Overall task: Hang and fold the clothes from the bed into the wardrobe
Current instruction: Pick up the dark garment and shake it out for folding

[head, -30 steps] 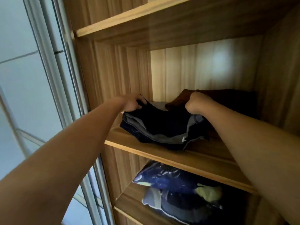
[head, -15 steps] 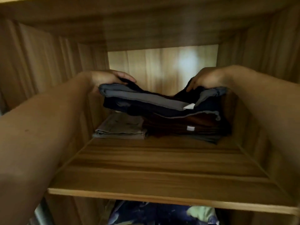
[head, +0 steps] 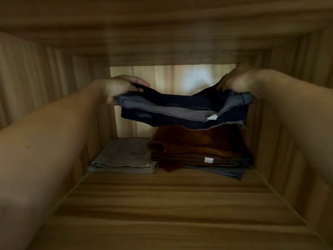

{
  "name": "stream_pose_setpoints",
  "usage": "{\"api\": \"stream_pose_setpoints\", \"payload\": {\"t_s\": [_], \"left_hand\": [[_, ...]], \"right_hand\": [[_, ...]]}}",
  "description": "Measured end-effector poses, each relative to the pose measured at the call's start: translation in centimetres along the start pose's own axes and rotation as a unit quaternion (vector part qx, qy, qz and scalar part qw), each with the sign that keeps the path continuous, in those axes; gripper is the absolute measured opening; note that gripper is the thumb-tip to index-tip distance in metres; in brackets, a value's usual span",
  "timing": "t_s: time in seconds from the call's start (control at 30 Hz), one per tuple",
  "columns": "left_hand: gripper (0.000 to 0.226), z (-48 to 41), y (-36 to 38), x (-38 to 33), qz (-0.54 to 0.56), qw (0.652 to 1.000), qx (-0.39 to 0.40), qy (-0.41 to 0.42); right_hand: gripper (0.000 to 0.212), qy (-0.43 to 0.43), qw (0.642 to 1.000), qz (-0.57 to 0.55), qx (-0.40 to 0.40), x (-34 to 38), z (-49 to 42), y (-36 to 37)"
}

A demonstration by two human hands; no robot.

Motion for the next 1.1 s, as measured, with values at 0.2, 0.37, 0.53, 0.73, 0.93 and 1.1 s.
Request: {"api": "stream_pose_setpoints", "payload": {"t_s": [0.2,0.37,0.53,0.73,0.93,1.1], "left_hand": [[0.033,-4.1,3.0,2.5,0.058,0.998,-0.029,-0.027],[0.045,-6.0,8.4,7.9,-0.044,0.990,0.022,-0.130],[0.053,-6.6,9.7,10.8,-0.131,0.975,0.060,-0.171],[0.071,-11.1,13.0,6.9,-0.386,0.922,0.017,-0.008],[0.088,-13.8,16.8,13.6,-0.365,0.918,0.062,-0.141],[0.101,-14.6,17.1,14.1,-0.381,0.911,0.073,-0.141]], "right_hand": [[0.040,0.008,0.998,0.002,-0.057,-1.7,-2.1,1.9],[0.047,0.090,0.981,0.146,0.088,-5.7,-3.5,6.6],[0.051,0.121,0.948,0.277,0.101,-8.0,-4.0,9.6],[0.090,0.024,0.973,0.209,0.092,-4.5,-5.3,13.8],[0.108,0.059,0.979,0.162,0.112,-7.4,-7.5,18.3],[0.106,0.058,0.981,0.158,0.095,-7.8,-8.3,19.0]]}}
Point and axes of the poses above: each hand's wrist, its own z-axis away from the middle knuckle, its own y-axis out of the palm, x = y × z, the point moved 5 cm from there along -z, towards the middle knuckle, and after that the axes turned 3 degrees about x, right-handed, at the moved point
